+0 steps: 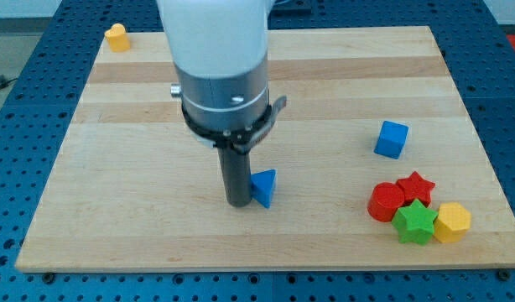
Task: Push the blue triangle towards the top right of the board
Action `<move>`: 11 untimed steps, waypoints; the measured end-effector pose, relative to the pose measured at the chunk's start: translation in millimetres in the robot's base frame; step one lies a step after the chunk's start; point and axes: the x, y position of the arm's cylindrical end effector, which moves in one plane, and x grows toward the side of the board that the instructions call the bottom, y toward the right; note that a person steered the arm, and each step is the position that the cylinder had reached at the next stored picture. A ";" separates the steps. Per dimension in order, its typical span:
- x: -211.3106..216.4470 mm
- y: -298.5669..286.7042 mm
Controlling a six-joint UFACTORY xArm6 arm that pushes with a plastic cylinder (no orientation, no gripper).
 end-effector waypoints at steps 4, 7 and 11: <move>17.5 73.9; -81.8 112.7; -108.9 169.5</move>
